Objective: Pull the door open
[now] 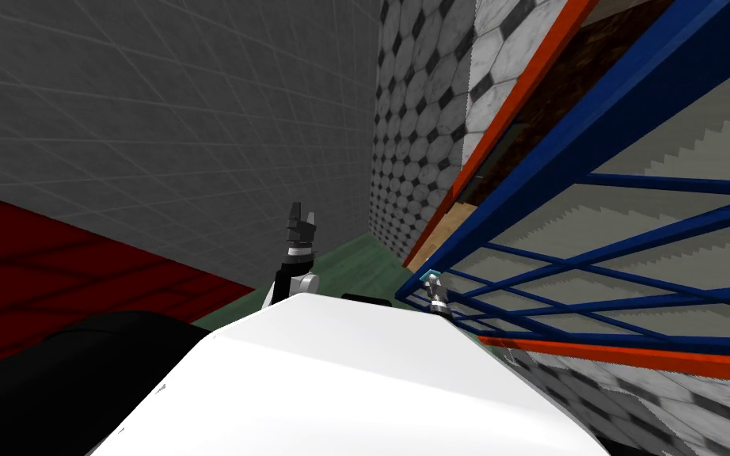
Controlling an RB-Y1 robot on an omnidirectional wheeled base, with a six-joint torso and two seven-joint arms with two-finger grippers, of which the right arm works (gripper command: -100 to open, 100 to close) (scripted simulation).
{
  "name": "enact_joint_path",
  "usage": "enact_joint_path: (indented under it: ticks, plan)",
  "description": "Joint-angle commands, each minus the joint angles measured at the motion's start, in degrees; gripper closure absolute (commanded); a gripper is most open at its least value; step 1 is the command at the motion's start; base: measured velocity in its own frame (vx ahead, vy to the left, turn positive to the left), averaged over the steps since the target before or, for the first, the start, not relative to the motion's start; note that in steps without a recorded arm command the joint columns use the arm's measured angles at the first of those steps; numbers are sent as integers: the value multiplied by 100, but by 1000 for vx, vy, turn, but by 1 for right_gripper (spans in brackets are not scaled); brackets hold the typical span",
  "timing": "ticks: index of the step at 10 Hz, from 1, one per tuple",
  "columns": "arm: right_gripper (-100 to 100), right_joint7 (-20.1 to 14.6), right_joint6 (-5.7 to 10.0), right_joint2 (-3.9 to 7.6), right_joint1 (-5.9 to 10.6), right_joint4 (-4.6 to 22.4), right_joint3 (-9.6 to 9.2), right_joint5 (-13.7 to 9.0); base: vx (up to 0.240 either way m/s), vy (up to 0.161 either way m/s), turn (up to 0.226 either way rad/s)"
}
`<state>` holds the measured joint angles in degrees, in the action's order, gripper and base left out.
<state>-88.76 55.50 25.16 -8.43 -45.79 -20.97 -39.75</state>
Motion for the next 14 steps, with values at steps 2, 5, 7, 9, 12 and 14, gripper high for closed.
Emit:
enact_joint_path:
  ticks: [2, 5, 7, 9, 12, 14]
  plan:
    - [100, -185, 166, 152, -131, -59, -224, 102, -252, -40, 99]
    - [100, -372, 335, 320, -247, -111, -441, 202, -246, -35, 96]
    - [100, -417, 390, 338, -265, -58, -498, 229, -134, -16, 63]
    - [100, -529, 540, 426, -326, -26, -604, 279, -227, -44, 153]
    - [100, -712, 784, 571, -424, 26, -776, 360, -222, -45, 127]
    - [100, -816, 923, 653, -480, 56, -874, 406, -199, -44, 102]
